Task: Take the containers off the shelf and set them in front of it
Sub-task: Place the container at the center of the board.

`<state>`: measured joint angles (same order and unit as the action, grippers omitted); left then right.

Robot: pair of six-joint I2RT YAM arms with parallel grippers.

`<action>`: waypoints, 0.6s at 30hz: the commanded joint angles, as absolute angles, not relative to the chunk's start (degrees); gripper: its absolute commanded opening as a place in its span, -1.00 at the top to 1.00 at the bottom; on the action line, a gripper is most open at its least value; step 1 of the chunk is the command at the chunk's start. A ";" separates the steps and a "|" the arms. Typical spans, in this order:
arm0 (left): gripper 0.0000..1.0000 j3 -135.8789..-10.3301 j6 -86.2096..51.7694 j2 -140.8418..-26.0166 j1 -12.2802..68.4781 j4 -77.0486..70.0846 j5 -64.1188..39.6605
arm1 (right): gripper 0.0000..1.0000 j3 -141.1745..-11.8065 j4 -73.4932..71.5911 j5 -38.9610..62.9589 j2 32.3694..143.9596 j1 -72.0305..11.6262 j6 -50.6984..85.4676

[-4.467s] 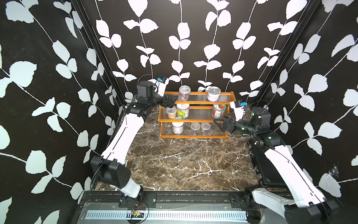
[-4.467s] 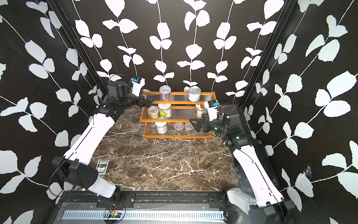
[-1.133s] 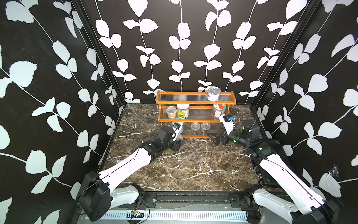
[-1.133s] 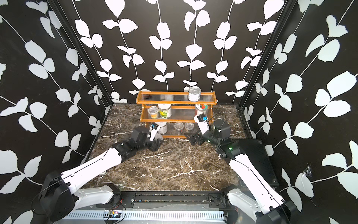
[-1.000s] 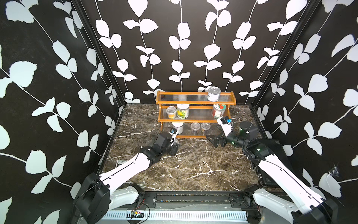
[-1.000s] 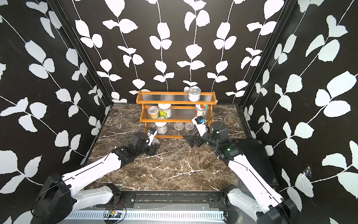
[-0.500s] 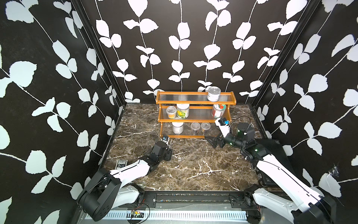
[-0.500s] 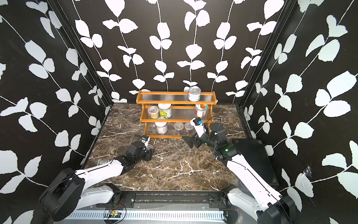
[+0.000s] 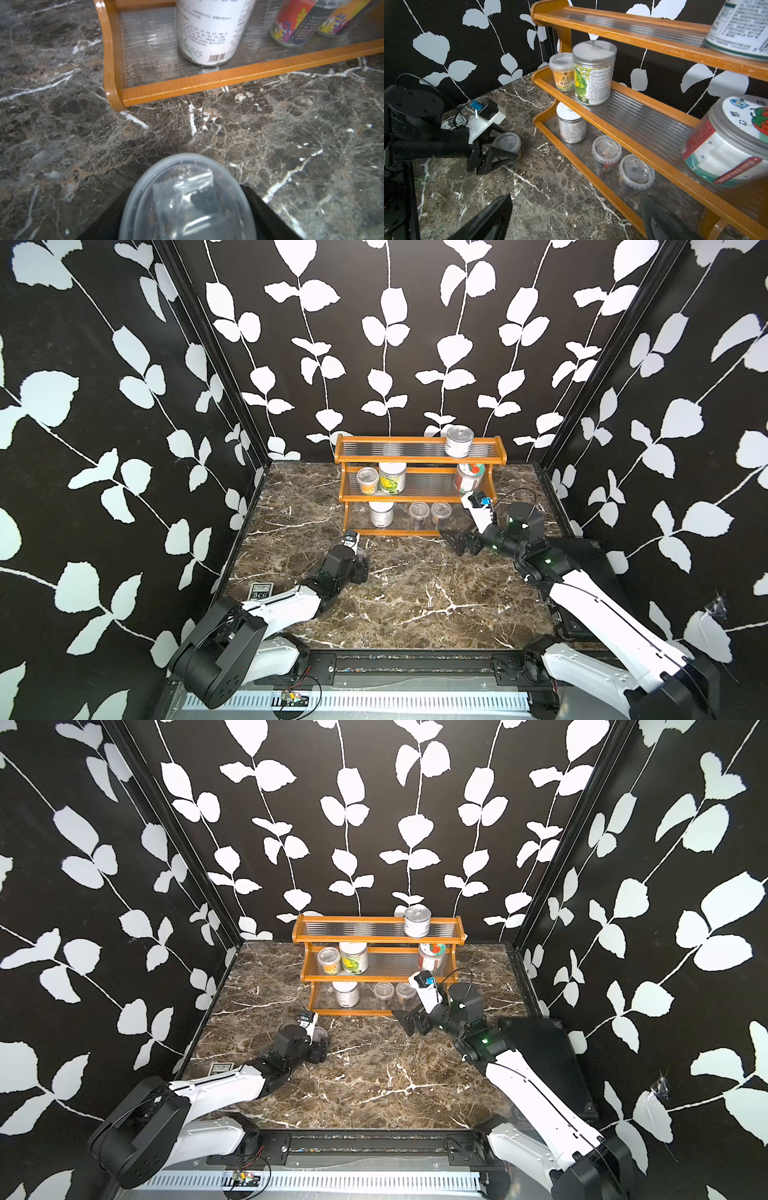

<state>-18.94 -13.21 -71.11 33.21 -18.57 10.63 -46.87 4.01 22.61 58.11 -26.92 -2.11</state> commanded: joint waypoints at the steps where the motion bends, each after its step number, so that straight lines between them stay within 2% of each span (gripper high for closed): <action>1: -0.75 -18.37 -13.49 -68.95 32.86 -15.36 11.79 | -0.98 -45.44 0.34 20.29 57.79 -27.33 -1.20; 6: -0.97 -20.38 -12.82 -65.56 32.87 -9.93 12.73 | -0.99 -46.38 0.23 18.23 57.48 -27.25 -0.15; 18: -0.97 -33.18 -9.31 -50.92 32.87 13.20 15.40 | -0.99 -49.56 -1.32 11.18 57.40 -25.40 3.96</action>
